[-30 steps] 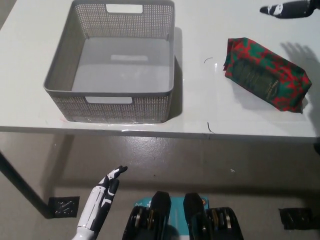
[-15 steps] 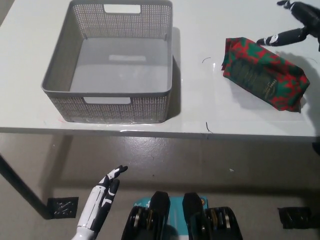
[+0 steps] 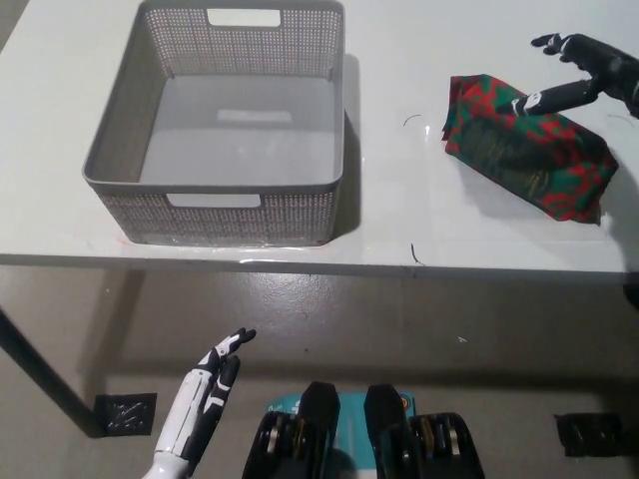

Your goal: Use the right hand to pick up a bag of coffee beans on the right hand side and place it into a container on the left hand side

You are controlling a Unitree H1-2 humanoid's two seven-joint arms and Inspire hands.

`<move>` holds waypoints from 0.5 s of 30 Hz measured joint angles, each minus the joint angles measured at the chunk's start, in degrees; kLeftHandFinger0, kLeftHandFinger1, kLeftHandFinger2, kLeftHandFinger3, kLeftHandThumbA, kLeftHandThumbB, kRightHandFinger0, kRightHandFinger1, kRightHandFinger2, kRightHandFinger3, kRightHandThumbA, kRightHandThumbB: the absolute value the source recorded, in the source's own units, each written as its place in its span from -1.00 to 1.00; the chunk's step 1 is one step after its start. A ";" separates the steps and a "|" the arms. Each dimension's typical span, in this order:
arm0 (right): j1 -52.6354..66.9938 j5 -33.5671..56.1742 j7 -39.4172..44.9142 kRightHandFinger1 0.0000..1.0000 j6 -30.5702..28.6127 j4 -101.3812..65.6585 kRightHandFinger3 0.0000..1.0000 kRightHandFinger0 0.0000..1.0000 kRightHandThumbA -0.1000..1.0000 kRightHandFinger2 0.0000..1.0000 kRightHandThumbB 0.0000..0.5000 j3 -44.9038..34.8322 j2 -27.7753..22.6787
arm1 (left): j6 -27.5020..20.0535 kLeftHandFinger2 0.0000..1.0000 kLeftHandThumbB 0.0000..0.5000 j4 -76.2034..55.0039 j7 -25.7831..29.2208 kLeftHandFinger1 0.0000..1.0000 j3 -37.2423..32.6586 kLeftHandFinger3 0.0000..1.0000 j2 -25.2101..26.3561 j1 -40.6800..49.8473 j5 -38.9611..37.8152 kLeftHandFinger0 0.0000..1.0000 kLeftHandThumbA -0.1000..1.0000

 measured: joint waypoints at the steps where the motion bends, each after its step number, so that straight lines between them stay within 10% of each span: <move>1: 0.09 -0.01 -0.01 1.00 0.01 0.14 1.00 1.00 0.78 1.00 1.00 0.20 0.15 | -0.01 1.00 -0.15 0.00 0.00 1.00 0.01 1.00 0.00 0.00 0.00 1.00 1.00; 15: 0.11 -3.05 -5.63 1.00 -2.97 16.09 1.00 1.00 0.81 1.00 1.00 9.75 4.09 | -0.95 1.00 -0.16 0.03 0.00 1.00 0.17 1.00 -0.16 0.00 -0.53 1.00 1.00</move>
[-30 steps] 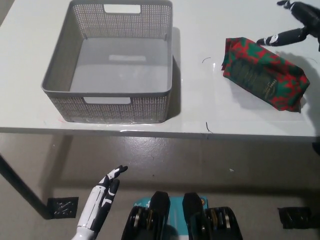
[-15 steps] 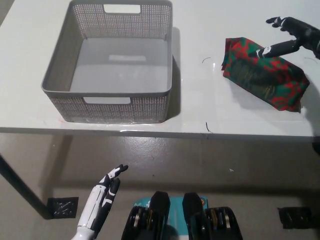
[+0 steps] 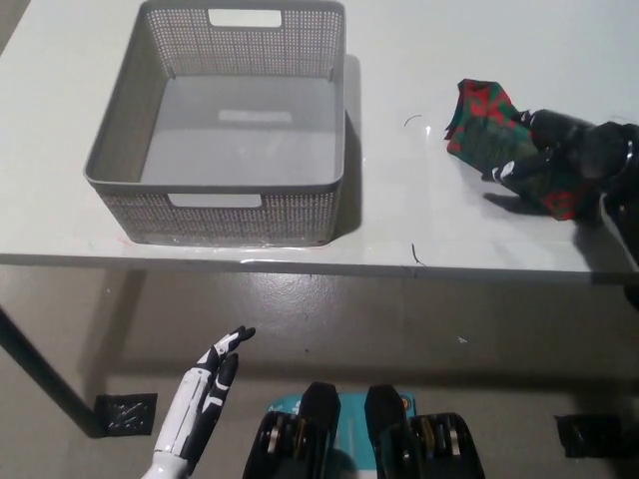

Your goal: Use the right hand to pick up a bag of coffee beans on the right hand side and place it into a container on the left hand side

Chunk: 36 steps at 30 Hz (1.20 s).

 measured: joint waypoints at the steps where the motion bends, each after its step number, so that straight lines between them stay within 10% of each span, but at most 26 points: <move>1: -0.34 -0.60 -0.85 1.00 -0.29 1.33 1.00 1.00 0.75 1.00 1.00 0.95 0.33 | -0.05 1.00 -0.12 0.00 0.00 1.00 0.01 1.00 0.00 0.01 -0.10 1.00 1.00; 10: -2.75 -3.14 -9.19 1.00 -4.79 13.32 1.00 1.00 0.51 1.00 1.00 4.05 3.53 | -0.17 1.00 -0.04 0.00 0.01 1.00 0.20 1.00 0.01 -0.24 -0.37 1.00 1.00; 13: -2.79 -3.31 -12.14 1.00 -6.00 15.35 1.00 1.00 -0.09 1.00 0.65 4.02 4.30 | -0.23 1.00 0.00 0.00 0.00 1.00 0.33 1.00 0.03 -0.28 -0.55 1.00 1.00; 15: -2.71 -3.57 -15.44 0.77 -6.97 16.83 1.00 0.56 -0.45 1.00 0.37 4.02 4.80 | -0.24 1.00 0.00 0.00 0.00 1.00 0.37 1.00 0.03 -0.34 -0.64 1.00 1.00; 16: -2.59 -3.67 -16.71 0.04 -7.23 17.08 0.57 -0.11 -0.94 0.31 0.10 3.96 4.92 | -0.24 1.00 0.01 0.00 0.00 1.00 0.36 1.00 0.03 -0.37 -0.66 1.00 1.00; 17: -2.40 -3.78 -18.63 -0.46 -7.75 17.33 -0.06 -0.57 -0.99 -0.27 -0.07 3.89 5.06 | -0.21 1.00 0.01 0.00 0.00 1.00 0.35 1.00 0.03 -0.39 -0.69 1.00 1.00; 18: -2.18 -3.85 -20.44 -0.69 -8.30 17.38 -0.21 -0.98 -1.00 -0.20 -0.15 3.71 5.17 | -0.16 1.00 0.02 0.01 0.00 1.00 0.34 1.00 0.03 -0.39 -0.71 1.00 1.00; 20: -2.11 -3.90 -23.53 -0.03 -9.32 17.41 0.30 -0.90 -1.00 0.75 -0.15 3.23 5.17 | -0.06 1.00 0.04 0.03 0.00 1.00 0.33 1.00 0.03 -0.39 -0.72 1.00 1.00; 22: -1.95 -3.90 -26.34 0.15 -10.45 17.62 0.63 -0.81 -1.00 0.96 -0.16 2.74 5.16 | 0.03 1.00 0.02 0.03 -0.01 1.00 0.34 1.00 0.04 -0.40 -0.74 1.00 1.00; 26: -0.83 -3.90 -32.64 0.22 -13.45 18.23 0.97 -0.76 -1.00 1.00 -0.35 1.67 5.17 | 0.08 1.00 0.02 0.03 0.00 1.00 0.34 1.00 0.05 -0.52 -0.73 1.00 1.00; 36: 0.69 -3.86 -45.72 0.03 -21.01 22.25 0.77 -0.90 -1.00 0.84 -0.33 0.08 5.33 | 0.12 1.00 -0.03 0.01 0.00 1.00 0.41 1.00 0.15 -1.50 -0.70 1.00 1.00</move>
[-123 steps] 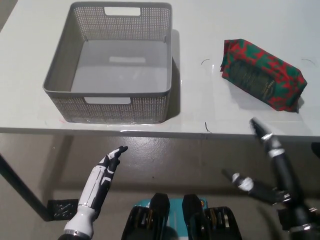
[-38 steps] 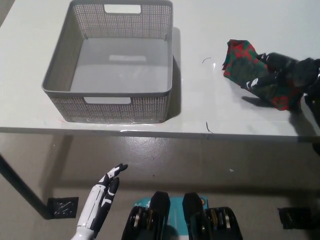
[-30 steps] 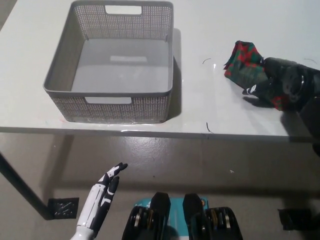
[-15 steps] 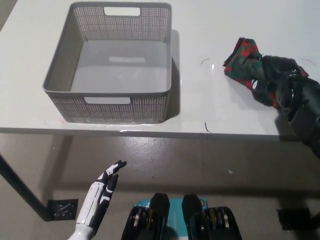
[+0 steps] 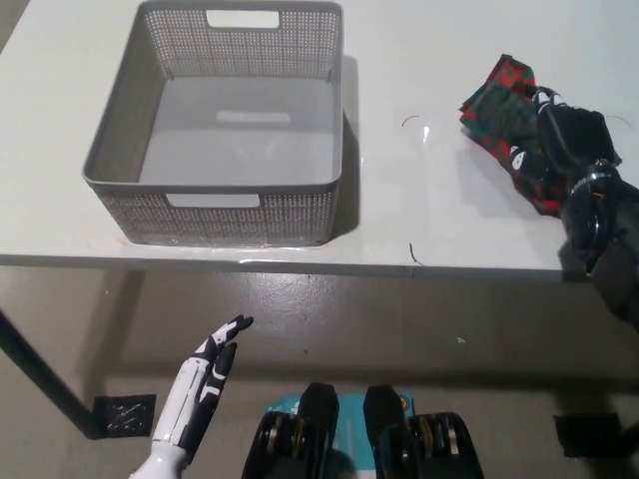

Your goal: Use the right hand to pick up a bag of coffee beans on the right hand side and place it into a container on the left hand side

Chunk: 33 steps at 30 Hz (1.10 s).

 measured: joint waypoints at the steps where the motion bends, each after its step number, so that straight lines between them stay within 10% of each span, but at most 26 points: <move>1: 0.00 0.01 -0.89 -0.05 -0.63 0.28 0.59 -0.98 -1.00 0.76 -0.34 -0.16 0.02 | 0.00 1.00 -0.03 0.00 0.00 1.00 0.03 1.00 0.03 -0.15 0.00 1.00 1.00; 9: -0.08 0.09 -4.18 -0.33 -3.03 0.23 0.20 -1.00 -1.00 0.40 -0.24 -1.68 -0.27 | 0.01 1.00 0.00 0.00 0.00 1.00 0.05 1.00 0.11 -0.52 0.12 1.00 1.00; 12: -0.11 0.20 -4.77 -0.17 -4.12 -0.43 0.72 -1.00 -1.00 0.83 -0.31 -2.53 -0.31 | 0.05 1.00 -0.06 -0.01 -0.01 1.00 0.05 1.00 0.19 -0.52 0.14 1.00 1.00; 14: -0.22 0.19 -5.22 -0.12 -4.73 -1.56 0.86 -1.00 -1.00 0.75 -0.35 -2.95 -0.36 | 0.07 1.00 -0.10 -0.01 -0.02 1.00 0.03 1.00 0.27 -0.51 0.17 1.00 1.00; 15: -0.32 0.19 -5.40 0.03 -4.87 -2.12 1.00 -0.99 -1.00 0.81 -0.69 -3.14 -0.39 | 0.08 1.00 -0.11 -0.02 -0.03 1.00 0.02 1.00 0.31 -0.51 0.20 1.00 1.00; 16: -0.51 0.18 -5.51 0.01 -4.98 -2.67 1.00 -0.96 -1.00 0.75 -0.42 -3.37 -0.47 | 0.08 1.00 -0.13 -0.02 -0.03 1.00 0.00 1.00 0.37 -0.51 0.24 1.00 1.00; 33: -6.74 -0.42 -2.43 0.07 -1.48 -28.82 1.00 -1.00 -1.00 0.75 -0.46 -7.89 -1.51 | 0.31 1.00 -0.16 -0.20 -0.29 1.00 -0.24 1.00 1.25 -0.55 1.26 1.00 1.00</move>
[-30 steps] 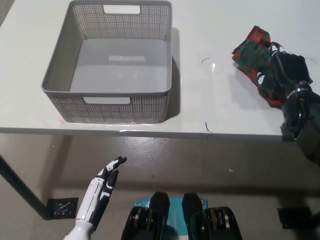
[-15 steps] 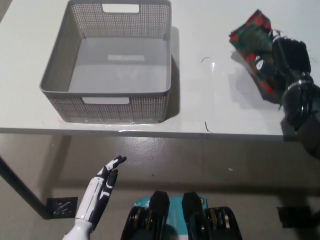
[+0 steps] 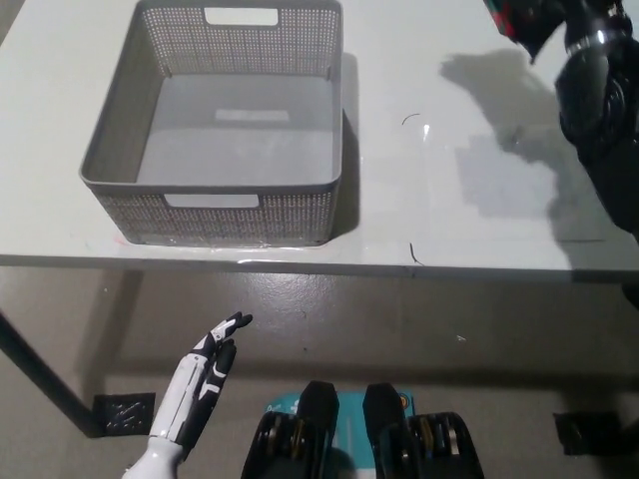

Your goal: Use the right hand to pick up a bag of coffee beans on the right hand side and place it into a container on the left hand side

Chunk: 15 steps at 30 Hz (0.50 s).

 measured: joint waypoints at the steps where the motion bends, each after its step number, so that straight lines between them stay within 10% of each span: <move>1: -0.27 0.01 0.38 0.05 0.36 -0.69 1.00 -1.00 -1.00 0.75 -0.46 -0.02 0.34 | 0.05 1.00 -0.16 0.00 -0.01 1.00 0.00 1.00 0.06 0.00 0.02 1.00 1.00; 7: -1.46 0.02 2.05 -0.33 2.10 -3.83 0.66 -1.00 -1.00 0.70 -0.30 -0.28 4.29 | 0.24 1.00 -0.15 -0.05 -0.03 1.00 -0.19 1.00 0.37 0.00 0.56 1.00 1.00; 15: -3.12 -0.23 3.29 -0.08 3.69 -2.85 0.80 -1.00 -1.00 0.80 -0.28 0.61 12.08 | 0.28 1.00 -0.13 -0.05 -0.02 1.00 -0.45 1.00 0.38 -0.05 2.02 1.00 1.00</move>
